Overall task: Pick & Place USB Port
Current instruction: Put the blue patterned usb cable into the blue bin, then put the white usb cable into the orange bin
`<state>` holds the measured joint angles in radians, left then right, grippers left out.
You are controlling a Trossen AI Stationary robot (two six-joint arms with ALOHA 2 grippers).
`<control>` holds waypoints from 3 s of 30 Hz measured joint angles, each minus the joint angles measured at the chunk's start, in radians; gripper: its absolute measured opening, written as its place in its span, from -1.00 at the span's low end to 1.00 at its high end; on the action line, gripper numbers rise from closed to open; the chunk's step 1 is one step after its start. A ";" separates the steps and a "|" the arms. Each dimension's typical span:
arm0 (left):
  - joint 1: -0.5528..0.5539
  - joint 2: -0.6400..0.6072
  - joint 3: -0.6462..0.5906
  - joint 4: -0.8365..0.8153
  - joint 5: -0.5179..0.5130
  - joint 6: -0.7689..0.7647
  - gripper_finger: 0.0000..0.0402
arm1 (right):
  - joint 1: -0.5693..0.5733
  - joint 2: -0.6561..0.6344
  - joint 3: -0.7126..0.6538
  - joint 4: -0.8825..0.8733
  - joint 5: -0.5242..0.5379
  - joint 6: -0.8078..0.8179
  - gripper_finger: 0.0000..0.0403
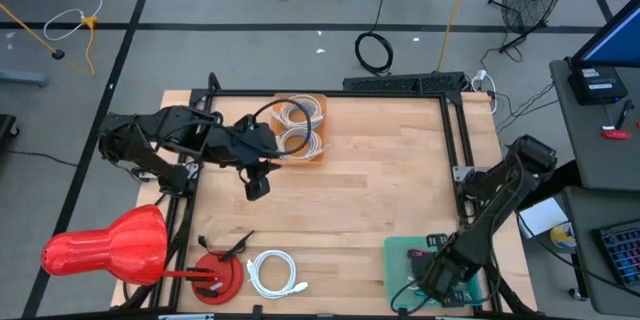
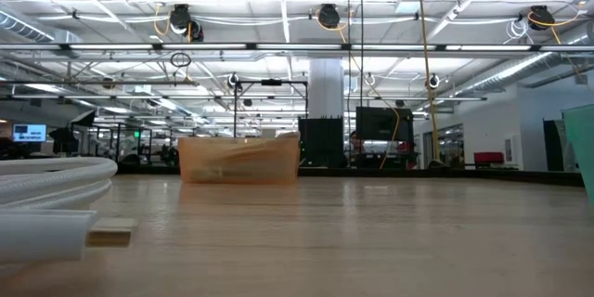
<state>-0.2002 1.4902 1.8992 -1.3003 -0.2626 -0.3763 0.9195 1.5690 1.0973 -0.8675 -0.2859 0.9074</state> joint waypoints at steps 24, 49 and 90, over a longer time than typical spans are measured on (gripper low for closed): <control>-0.070 0.000 0.000 -0.008 -0.047 -0.101 -0.45 | 0.010 0.163 -0.001 0.092 0.155 -0.004 -0.92; -0.071 0.000 0.000 -0.009 -0.052 -0.100 -0.45 | 0.056 0.155 -0.082 0.179 0.154 0.094 -0.92; -0.089 0.005 0.000 -0.017 -0.061 -0.108 -0.45 | 0.080 0.104 -0.090 0.085 0.119 0.288 -0.39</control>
<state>-0.2890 1.4949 1.8992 -1.3168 -0.3237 -0.4847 0.9993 1.6727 1.0077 -0.7822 -0.1665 1.1954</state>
